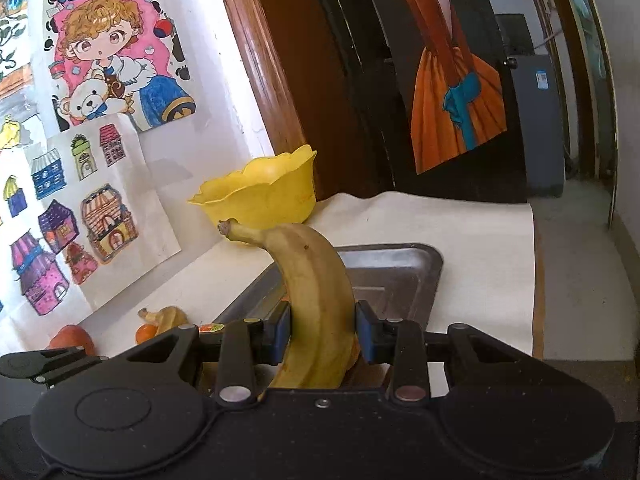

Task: Organize fruits
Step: 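Carry kiwi and banana to the metal tray and lower them in, then open both tools to release kiwi and banana, then lift away from tray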

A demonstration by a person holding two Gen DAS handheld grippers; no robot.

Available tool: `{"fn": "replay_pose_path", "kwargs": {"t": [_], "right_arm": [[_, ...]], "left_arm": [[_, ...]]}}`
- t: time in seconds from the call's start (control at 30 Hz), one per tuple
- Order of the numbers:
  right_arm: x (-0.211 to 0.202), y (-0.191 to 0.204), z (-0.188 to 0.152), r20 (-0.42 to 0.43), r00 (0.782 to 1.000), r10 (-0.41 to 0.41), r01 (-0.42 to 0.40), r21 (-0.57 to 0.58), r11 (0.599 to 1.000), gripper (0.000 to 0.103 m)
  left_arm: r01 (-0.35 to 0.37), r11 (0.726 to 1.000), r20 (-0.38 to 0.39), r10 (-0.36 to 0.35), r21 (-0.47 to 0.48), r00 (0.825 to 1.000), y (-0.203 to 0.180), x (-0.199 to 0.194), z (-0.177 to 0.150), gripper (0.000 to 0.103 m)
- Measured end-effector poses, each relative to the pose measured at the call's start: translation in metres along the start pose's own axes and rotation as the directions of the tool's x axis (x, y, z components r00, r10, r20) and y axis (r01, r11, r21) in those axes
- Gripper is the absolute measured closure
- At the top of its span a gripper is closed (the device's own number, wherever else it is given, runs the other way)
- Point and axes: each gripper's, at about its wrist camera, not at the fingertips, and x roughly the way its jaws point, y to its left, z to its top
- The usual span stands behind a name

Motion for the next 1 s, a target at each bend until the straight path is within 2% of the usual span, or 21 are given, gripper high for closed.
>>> {"fn": "replay_pose_path", "kwargs": {"t": [0.23, 0.5, 0.6, 0.73, 0.87, 1.0], "right_arm": [[0.018, 0.003, 0.008, -0.002, 1.0, -0.009, 0.009, -0.034, 0.999, 0.067], [0.022, -0.005, 0.008, -0.004, 1.0, -0.024, 0.025, 0.021, 0.999, 0.064], [0.022, -0.006, 0.009, -0.012, 0.999, -0.045, 0.045, 0.032, 0.998, 0.054], [0.024, -0.012, 0.004, -0.031, 0.998, -0.052, 0.053, 0.049, 0.997, 0.052], [0.024, -0.015, 0.0, -0.045, 0.998, -0.054, 0.056, 0.061, 0.997, 0.043], [0.02, -0.015, -0.001, -0.038, 0.998, -0.042, 0.044, 0.057, 0.997, 0.037]], "left_arm": [[-0.009, 0.999, -0.042, 0.007, -0.033, 0.999, 0.006, 0.018, -0.004, 0.032], [-0.013, 0.999, -0.06, 0.011, -0.035, 0.998, 0.007, 0.022, -0.005, 0.032], [-0.013, 0.999, -0.064, 0.011, -0.033, 0.998, 0.006, 0.02, -0.005, 0.031], [-0.012, 0.999, -0.065, 0.009, -0.036, 0.998, 0.006, 0.019, -0.005, 0.031], [-0.01, 0.999, -0.064, 0.007, -0.037, 0.998, 0.005, 0.017, -0.006, 0.031], [-0.011, 1.0, -0.013, 0.01, -0.025, 1.0, 0.003, 0.005, -0.003, 0.02]]}}
